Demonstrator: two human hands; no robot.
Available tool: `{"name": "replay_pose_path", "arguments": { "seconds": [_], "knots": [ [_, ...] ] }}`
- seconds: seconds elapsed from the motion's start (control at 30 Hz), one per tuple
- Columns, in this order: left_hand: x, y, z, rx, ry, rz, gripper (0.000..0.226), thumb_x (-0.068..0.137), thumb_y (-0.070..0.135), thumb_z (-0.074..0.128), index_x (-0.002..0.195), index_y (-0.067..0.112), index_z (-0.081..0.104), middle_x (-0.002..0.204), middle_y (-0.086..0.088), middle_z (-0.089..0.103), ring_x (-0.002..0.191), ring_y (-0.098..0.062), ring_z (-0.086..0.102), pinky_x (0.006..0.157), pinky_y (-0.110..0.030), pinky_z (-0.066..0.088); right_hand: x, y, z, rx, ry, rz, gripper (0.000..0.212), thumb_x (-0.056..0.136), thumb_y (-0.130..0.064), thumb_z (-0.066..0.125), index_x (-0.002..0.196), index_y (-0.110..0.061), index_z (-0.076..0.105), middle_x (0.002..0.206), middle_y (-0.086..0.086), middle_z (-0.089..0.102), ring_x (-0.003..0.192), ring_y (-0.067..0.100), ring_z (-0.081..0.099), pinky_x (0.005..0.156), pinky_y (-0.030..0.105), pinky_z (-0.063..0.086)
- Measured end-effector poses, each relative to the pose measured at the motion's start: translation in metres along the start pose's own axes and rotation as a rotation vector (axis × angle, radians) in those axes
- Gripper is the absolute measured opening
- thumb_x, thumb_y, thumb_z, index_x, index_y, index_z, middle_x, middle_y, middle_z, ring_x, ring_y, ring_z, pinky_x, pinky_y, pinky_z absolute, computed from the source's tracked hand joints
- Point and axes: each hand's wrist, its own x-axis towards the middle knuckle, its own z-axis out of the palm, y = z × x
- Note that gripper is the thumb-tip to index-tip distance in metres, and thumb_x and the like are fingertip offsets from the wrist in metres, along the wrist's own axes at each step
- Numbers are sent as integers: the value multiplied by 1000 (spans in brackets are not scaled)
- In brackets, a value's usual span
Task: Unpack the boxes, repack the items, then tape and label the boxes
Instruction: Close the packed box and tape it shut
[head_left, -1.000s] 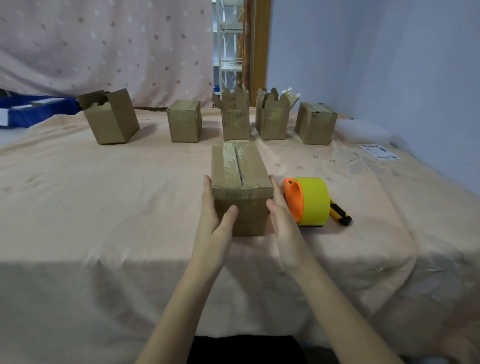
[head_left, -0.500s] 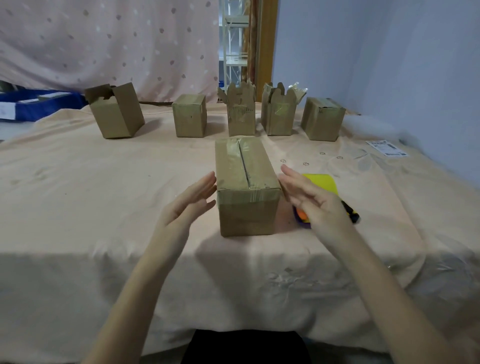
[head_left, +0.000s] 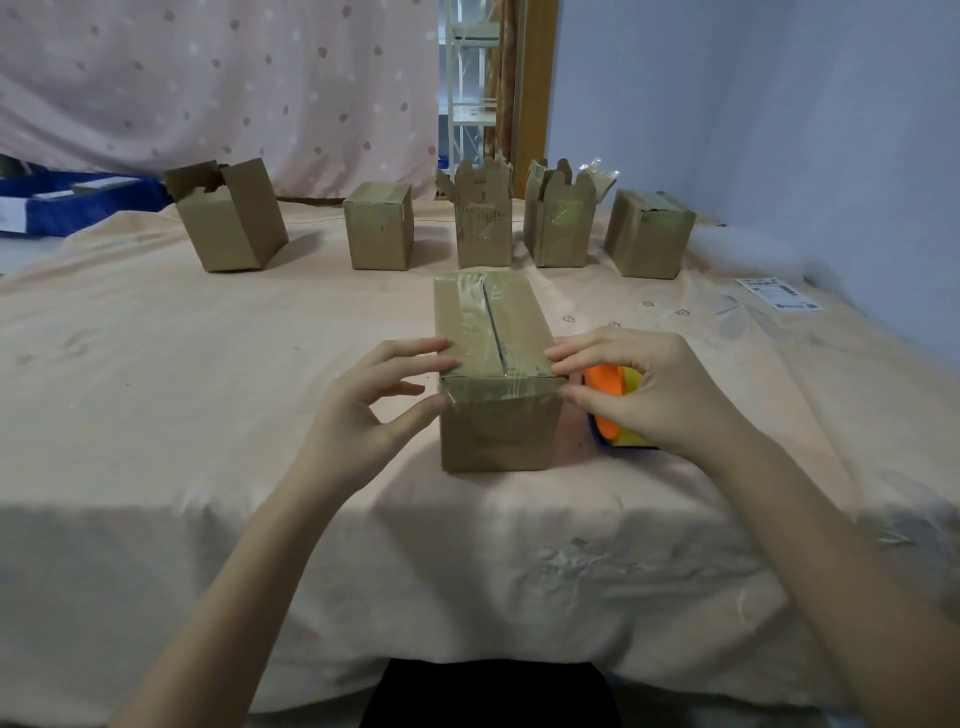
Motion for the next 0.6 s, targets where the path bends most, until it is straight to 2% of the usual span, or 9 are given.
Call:
{"name": "replay_pose_path", "arguments": {
  "seconds": [0.2,0.37,0.47,0.53,0.6],
  "knots": [
    [1,5,12,48,140,8,19,79,10,71,94,22,70,112,2,66,107,-14,63,80,-38,56,6,3,13,-41,119,-117,7,71,-7,74,76,-3,73,90,3,71,94,7,66,89,27,51],
    [5,5,10,76,125,26,16,81,12,70,94,20,70,110,3,67,104,-12,64,80,-38,55,9,6,4,-40,49,-104,8,77,-14,72,81,-7,76,93,1,71,94,9,67,88,31,52],
    [5,3,6,238,98,122,11,85,19,69,95,15,71,113,2,65,104,-12,62,86,-32,50,10,5,1,-101,8,-170,14,75,-21,76,80,-8,75,91,2,72,92,8,66,85,31,53],
    [7,4,5,392,102,217,20,85,24,67,98,10,71,118,0,62,106,-16,59,90,-27,47,12,5,4,-149,-3,-205,22,71,-26,80,78,-6,72,88,4,71,93,9,66,84,34,52],
    [11,4,8,452,80,317,25,86,22,65,103,5,70,118,-1,62,110,-17,58,94,-28,46,14,5,9,-177,10,-211,21,71,-24,80,79,-7,70,86,3,69,94,12,65,81,38,52]
  ]
}}
